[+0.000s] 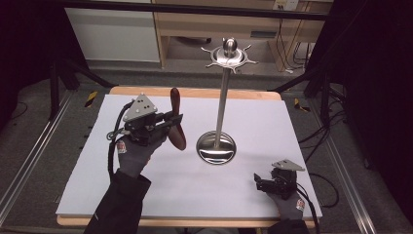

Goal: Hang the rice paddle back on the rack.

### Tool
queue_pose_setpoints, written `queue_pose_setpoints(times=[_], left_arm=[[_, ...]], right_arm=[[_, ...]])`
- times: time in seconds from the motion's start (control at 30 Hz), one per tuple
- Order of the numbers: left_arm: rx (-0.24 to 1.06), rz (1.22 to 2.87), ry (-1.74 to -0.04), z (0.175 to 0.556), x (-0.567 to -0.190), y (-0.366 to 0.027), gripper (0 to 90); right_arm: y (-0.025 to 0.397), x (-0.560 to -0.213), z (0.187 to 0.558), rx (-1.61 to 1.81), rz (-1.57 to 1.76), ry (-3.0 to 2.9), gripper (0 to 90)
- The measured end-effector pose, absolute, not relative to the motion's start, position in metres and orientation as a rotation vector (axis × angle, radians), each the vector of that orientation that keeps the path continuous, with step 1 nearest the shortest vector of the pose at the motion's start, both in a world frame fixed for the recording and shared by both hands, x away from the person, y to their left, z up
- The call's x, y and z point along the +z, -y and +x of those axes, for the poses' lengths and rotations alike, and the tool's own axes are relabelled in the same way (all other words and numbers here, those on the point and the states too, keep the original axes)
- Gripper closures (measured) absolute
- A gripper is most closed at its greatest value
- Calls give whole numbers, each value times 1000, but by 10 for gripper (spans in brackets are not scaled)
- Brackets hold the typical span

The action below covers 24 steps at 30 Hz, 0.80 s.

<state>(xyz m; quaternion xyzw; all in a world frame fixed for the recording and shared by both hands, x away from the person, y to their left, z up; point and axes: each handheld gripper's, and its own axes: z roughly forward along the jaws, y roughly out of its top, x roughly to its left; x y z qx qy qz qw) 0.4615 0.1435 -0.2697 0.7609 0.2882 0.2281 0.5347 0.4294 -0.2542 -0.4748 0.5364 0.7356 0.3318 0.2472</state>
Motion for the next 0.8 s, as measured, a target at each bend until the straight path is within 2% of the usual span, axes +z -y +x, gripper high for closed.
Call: queue_pose_setpoints(times=[0.8], left_arm=[[554, 1821, -671, 471, -241, -124, 775]], right_arm=[[255, -474, 429, 918, 1465, -2002, 100]])
